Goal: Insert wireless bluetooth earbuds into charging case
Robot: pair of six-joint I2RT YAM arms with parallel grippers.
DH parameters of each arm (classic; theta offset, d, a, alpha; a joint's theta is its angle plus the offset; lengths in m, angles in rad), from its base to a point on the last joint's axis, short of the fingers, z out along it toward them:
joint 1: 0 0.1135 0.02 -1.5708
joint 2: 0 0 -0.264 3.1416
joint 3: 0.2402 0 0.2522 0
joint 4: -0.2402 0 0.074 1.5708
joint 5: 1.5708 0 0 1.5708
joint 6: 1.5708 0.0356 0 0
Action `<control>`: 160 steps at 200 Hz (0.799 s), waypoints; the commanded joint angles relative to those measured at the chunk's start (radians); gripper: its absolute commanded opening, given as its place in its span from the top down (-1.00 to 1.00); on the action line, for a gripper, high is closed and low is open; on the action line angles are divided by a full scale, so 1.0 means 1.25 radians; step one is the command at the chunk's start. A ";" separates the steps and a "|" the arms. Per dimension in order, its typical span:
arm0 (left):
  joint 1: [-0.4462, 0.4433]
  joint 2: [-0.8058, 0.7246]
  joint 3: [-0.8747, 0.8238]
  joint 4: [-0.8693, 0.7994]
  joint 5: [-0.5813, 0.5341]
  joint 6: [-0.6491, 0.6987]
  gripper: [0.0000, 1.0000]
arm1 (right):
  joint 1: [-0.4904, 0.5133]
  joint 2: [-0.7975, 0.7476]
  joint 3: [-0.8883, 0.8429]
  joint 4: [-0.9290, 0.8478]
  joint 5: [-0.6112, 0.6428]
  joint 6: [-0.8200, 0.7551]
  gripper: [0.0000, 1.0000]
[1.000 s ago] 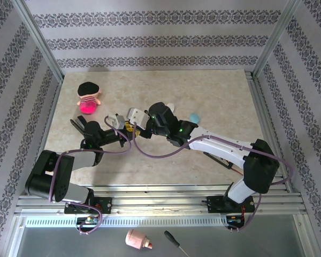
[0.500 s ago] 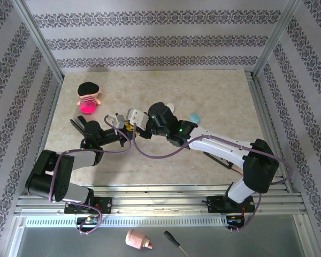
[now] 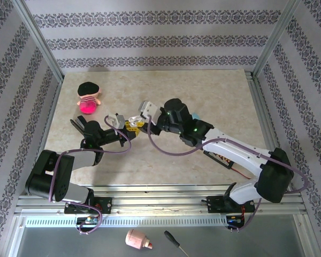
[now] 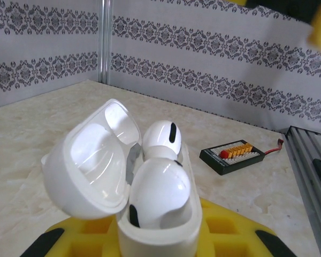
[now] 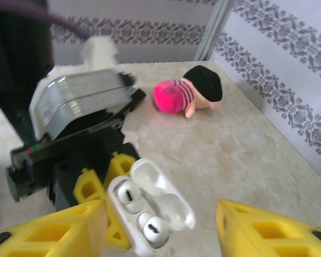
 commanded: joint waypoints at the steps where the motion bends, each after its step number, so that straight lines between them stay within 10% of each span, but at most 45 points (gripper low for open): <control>1: -0.004 0.003 -0.009 0.050 0.029 0.071 1.00 | -0.036 -0.002 0.019 0.003 -0.059 0.173 -0.33; 63: -0.008 -0.005 -0.043 0.092 0.035 0.174 1.00 | -0.127 0.113 0.181 -0.194 -0.191 0.456 -0.44; 160: -0.023 -0.009 -0.056 0.119 0.018 0.202 1.00 | -0.131 0.298 0.421 -0.490 -0.243 0.391 -0.46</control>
